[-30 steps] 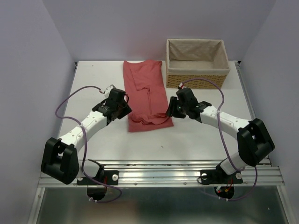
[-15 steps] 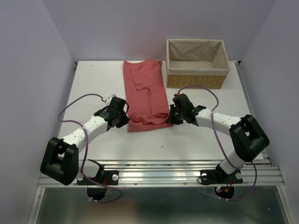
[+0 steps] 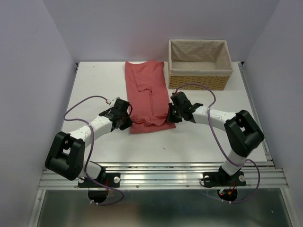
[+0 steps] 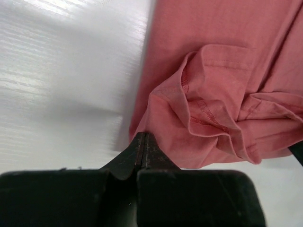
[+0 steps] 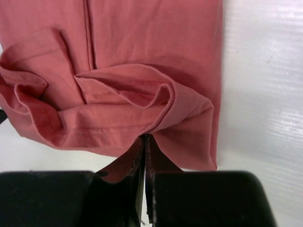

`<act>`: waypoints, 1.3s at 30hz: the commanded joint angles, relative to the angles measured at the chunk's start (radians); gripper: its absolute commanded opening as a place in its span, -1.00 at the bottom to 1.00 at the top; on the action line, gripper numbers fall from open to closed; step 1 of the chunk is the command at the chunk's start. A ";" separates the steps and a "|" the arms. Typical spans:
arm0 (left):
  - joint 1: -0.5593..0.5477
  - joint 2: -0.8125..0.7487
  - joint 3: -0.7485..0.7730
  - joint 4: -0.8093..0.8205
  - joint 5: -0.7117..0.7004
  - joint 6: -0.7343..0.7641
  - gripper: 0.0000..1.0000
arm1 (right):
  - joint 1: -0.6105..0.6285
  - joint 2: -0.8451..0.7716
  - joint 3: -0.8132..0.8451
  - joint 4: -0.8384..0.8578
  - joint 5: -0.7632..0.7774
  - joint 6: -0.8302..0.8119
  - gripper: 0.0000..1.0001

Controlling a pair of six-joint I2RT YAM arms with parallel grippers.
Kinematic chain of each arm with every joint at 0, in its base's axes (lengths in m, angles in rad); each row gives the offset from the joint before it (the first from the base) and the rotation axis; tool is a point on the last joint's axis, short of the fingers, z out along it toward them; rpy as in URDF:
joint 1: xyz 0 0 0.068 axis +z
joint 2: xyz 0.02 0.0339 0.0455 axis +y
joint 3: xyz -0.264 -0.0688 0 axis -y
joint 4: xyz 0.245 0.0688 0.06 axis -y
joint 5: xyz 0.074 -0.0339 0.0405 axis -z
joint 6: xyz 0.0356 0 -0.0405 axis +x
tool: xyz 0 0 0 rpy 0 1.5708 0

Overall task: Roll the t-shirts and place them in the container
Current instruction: Roll the T-shirt to the center of the board.

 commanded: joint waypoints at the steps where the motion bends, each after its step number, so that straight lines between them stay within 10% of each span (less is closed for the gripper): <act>1: -0.005 0.011 0.016 -0.038 -0.043 0.014 -1.00 | 0.005 0.034 0.084 0.022 0.027 -0.034 -0.86; 15: -0.006 -0.131 0.008 0.000 0.053 0.051 -1.00 | 0.005 0.036 0.132 0.099 0.038 -0.020 -0.94; 39: -0.006 0.060 0.080 -0.001 -0.042 0.075 -1.00 | 0.154 0.134 0.193 0.067 -0.106 -0.009 -0.96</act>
